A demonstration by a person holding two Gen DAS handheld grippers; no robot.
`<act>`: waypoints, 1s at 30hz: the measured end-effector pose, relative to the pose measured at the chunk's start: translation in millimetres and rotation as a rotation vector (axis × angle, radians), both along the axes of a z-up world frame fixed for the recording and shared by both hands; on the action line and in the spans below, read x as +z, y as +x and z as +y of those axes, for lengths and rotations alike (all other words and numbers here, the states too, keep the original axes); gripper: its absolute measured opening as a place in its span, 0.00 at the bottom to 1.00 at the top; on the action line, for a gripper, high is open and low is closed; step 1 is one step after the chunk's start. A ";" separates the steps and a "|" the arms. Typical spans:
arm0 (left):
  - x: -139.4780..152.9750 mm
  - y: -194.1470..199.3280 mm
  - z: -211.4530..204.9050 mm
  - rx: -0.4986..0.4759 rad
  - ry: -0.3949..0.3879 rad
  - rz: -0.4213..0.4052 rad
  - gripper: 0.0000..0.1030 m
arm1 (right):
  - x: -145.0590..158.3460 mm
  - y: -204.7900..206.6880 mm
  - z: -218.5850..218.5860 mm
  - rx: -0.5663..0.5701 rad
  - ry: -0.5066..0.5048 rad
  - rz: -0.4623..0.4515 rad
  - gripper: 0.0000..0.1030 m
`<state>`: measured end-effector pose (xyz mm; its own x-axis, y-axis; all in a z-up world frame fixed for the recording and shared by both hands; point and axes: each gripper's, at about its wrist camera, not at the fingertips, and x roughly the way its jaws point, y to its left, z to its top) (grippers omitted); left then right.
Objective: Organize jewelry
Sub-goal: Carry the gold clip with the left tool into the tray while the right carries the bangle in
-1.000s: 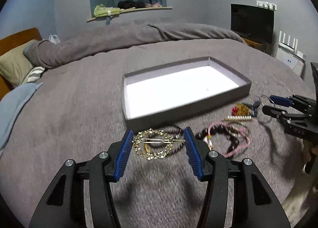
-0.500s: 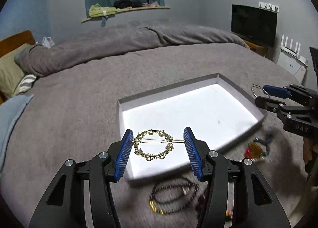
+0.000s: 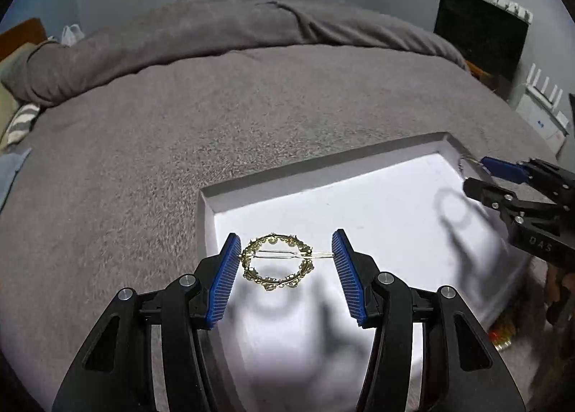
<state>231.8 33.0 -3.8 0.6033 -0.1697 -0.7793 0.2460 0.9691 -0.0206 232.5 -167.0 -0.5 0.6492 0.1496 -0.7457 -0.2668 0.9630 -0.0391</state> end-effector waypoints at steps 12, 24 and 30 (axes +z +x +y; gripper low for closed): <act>-24.3 48.5 -2.6 0.055 0.054 0.131 0.53 | -19.5 35.4 -1.6 -0.055 0.016 0.166 0.47; -36.6 54.7 -4.1 0.056 0.072 0.162 0.53 | -30.5 37.5 6.3 -0.046 -0.039 0.203 0.47; -38.6 55.6 -3.6 0.062 0.079 0.162 0.54 | -31.9 39.6 7.8 -0.046 -0.047 0.215 0.47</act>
<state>287.4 29.4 -42.4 0.4766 -0.0705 -0.8763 0.1851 0.9825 0.0216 272.1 -159.3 -32.5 0.4797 0.0851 -0.8733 -0.2297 0.9728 -0.0314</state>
